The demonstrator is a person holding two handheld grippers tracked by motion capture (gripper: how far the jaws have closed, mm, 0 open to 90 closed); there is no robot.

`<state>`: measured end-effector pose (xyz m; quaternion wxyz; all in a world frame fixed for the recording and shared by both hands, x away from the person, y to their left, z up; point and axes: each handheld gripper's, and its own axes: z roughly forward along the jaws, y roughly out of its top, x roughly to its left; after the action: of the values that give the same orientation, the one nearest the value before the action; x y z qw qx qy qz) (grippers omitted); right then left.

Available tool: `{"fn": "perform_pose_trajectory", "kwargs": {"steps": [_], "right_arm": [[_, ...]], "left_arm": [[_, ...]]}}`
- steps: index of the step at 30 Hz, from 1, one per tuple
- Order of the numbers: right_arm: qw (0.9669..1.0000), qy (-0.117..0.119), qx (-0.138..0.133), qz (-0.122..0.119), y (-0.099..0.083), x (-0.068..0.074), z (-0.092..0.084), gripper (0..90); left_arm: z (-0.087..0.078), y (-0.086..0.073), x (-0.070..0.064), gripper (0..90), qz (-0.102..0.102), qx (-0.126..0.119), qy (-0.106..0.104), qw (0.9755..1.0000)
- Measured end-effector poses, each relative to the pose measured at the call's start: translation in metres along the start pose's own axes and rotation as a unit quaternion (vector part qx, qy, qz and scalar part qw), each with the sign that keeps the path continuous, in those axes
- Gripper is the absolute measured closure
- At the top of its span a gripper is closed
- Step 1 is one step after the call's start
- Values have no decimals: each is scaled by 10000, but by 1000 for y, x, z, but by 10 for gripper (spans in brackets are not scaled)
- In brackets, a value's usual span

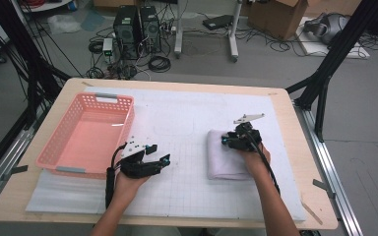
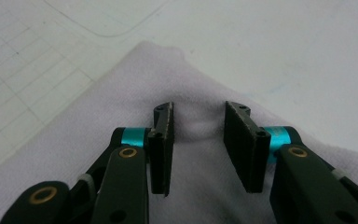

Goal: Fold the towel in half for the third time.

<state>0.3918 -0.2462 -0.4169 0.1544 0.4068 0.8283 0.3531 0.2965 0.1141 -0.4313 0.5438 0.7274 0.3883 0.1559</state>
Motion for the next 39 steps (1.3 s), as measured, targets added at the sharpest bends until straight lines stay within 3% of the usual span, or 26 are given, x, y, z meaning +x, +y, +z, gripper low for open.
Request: {"fn": "perform_pose_trajectory", "kwargs": {"steps": [5,8,10,13,15,17,19,21,23,28,33,35,39], "right_arm": [[9989,387,-248,10,1,4,9,578],[9986,430,-315,47,0,0,0,532],[9986,261,-444,91,-2,-5,-13,546],[9991,-131,-398,98,-13,-13,-31,640],[9992,-280,-262,90,-24,-20,-38,682],[9985,-542,39,-21,-36,-27,-39,683],[9981,-597,95,87,-46,-34,-41,675],[9978,-589,-53,299,-54,-41,-48,660],[9976,-584,-165,340,-58,-44,-56,651],[9971,-353,-635,215,-67,-32,-81,611],[9976,-119,-681,-23,-82,-10,-89,502],[9980,-81,-616,-106,-87,-4,-89,502],[9991,-253,-137,-313,-98,-2,-84,503]], "left_arm": [[0,0,-1,345,-6,3,-21,10000],[0,0,-1,344,-16,-17,-10,10000],[0,0,-1,344,-42,-16,-30,10000],[0,1,-1,310,-43,-32,47,10000],[0,1,-1,299,-66,-37,70,9999],[0,1,-1,292,-72,-44,39,10000],[0,1,-2,288,-56,-48,50,10000],[0,1,-2,282,-40,-34,58,10000],[0,1,-2,275,-14,-23,68,10000],[1,1,-3,262,14,-25,84,10000],[2,0,-4,260,58,-15,94,9999],[1,0,-4,260,52,-24,93,9999],[0,1,-3,260,53,-47,83,9999]]}}
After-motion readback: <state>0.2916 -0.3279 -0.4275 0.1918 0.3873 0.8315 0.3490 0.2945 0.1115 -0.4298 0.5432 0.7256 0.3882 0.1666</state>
